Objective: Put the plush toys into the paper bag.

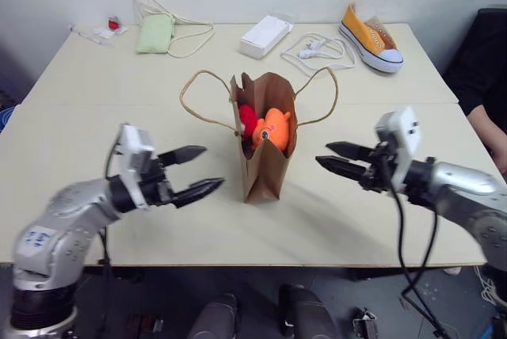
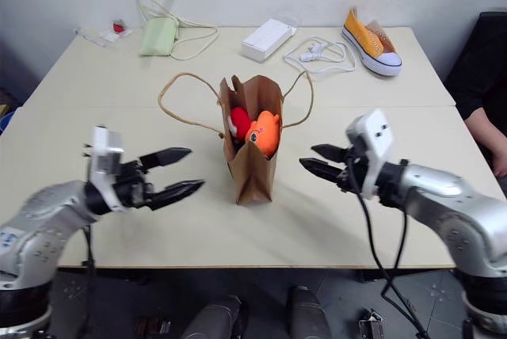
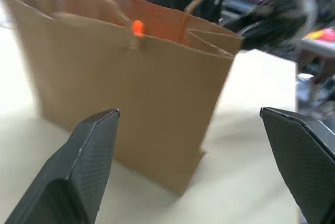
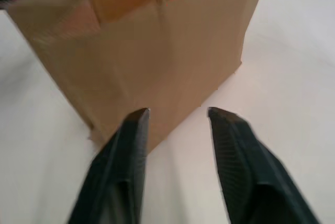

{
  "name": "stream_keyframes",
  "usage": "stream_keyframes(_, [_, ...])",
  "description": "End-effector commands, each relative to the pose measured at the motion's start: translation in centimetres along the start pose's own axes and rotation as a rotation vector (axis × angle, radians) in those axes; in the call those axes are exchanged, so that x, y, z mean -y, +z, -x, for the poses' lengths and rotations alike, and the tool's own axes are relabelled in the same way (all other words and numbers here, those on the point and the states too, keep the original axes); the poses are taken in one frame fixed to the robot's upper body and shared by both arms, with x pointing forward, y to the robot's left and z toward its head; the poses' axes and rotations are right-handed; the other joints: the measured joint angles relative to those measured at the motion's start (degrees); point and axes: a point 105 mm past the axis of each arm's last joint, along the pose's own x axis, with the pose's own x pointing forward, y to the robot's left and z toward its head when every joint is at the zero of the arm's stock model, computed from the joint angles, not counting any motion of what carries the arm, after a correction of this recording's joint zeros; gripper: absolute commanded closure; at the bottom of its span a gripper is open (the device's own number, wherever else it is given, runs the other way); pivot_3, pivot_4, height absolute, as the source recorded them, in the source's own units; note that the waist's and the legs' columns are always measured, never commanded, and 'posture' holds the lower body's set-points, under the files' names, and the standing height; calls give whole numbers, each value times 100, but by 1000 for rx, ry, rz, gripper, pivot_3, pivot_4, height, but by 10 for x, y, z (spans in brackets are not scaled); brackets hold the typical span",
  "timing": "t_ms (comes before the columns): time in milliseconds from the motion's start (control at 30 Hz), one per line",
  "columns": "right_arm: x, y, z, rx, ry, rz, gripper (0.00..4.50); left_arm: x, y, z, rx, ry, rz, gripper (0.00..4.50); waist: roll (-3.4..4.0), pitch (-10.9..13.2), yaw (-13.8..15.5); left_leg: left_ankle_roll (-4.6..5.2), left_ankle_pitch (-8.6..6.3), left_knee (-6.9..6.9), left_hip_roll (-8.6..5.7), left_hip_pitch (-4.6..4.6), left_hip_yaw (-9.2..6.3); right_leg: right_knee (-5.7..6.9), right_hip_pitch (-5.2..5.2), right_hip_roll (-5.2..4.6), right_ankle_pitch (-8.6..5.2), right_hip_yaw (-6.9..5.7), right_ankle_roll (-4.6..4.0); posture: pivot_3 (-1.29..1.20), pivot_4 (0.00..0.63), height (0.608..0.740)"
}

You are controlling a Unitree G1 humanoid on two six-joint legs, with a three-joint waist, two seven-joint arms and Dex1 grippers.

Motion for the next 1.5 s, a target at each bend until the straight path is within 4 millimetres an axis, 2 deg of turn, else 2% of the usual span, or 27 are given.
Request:
stream_keyframes(33, [4, 4, -24, 21, -16, 104, 3888, 3, 3, -19, 31, -13, -63, 0, 0, 0, -12, -2, 1, 0, 0, -2, 0, -1, -3, 2, 0, 0, 0, 0, 150, 740])
stream_keyframes(100, [2, 2, -35, 16, -8, 125, 4470, 4, 1, -24, 34, -28, -72, 0, 0, 0, -10, -5, 3, -1, 0, 0, 1, 1, -4, 3, 1, -1, -1, 0, 150, 740])
stream_keyframes(267, [-18, 2, -57, 32, 67, 149, 4470, -1, -10, -42, 32, -5, -137, 0, 1, 0, -8, -5, 2, -4, 1, -4, -1, -3, -7, 4, -1, -4, -4, 0, 150, 740])
stream_keyframes(367, [-31, 4, -65, 49, 106, 145, 4470, -5, -16, -44, 23, 30, -160, 0, 1, 0, -6, -5, 2, -3, 1, -5, -2, -2, -7, 4, -1, -5, -4, 0, 150, 740])
stream_keyframes(533, [-48, 3, -77, 63, 152, 136, 4470, 0, -20, -49, 44, 27, -150, 0, 1, 0, -9, -5, 2, -2, 0, -5, -3, -2, -7, 4, -1, -5, -4, 0, 150, 740])
stream_keyframes(600, [-51, 2, -81, 68, 160, 132, 4470, -8, -20, -51, 46, 69, -163, 0, 1, 0, -10, -6, 2, -2, 0, -4, -4, -1, -7, 4, -1, -5, -4, 0, 150, 740])
stream_keyframes(833, [-53, 4, -85, 83, 170, 127, 4470, -31, -21, -64, 52, 195, -185, 0, 0, -1, 7, -6, 2, 3, -3, -5, -6, 2, -6, 4, -1, -9, -4, 0, 150, 740])
stream_keyframes(1167, [-47, 3, -82, 89, 148, 123, 4470, -41, -18, -73, 56, 228, -198, 0, 0, -1, -19, -7, 3, -1, -2, -5, -5, 3, -10, 5, -1, -7, -3, 0, 150, 740])
stream_keyframes(1267, [-45, 1, -79, 86, 130, 122, 4500, -49, -9, -74, 93, 252, -177, 556, 0, -1, -9, -7, 3, 1, -3, -5, -5, 3, -9, 4, 0, -7, -3, 0, 150, 740])
stream_keyframes(1367, [-36, -5, -72, 70, 98, 122, 4500, -42, -2, -72, 124, 179, -151, 1472, 0, -1, -13, -7, 3, 1, -2, -6, -6, 3, -9, 4, -1, -8, -3, 0, 150, 740])
stream_keyframes(1500, [-28, -11, -65, 53, 72, 117, 4500, -48, 1, -72, 116, 190, -151, 1472, 0, -1, -14, -7, 3, 0, -3, -6, -5, 3, -9, 4, -1, -7, -3, 0, 150, 740])
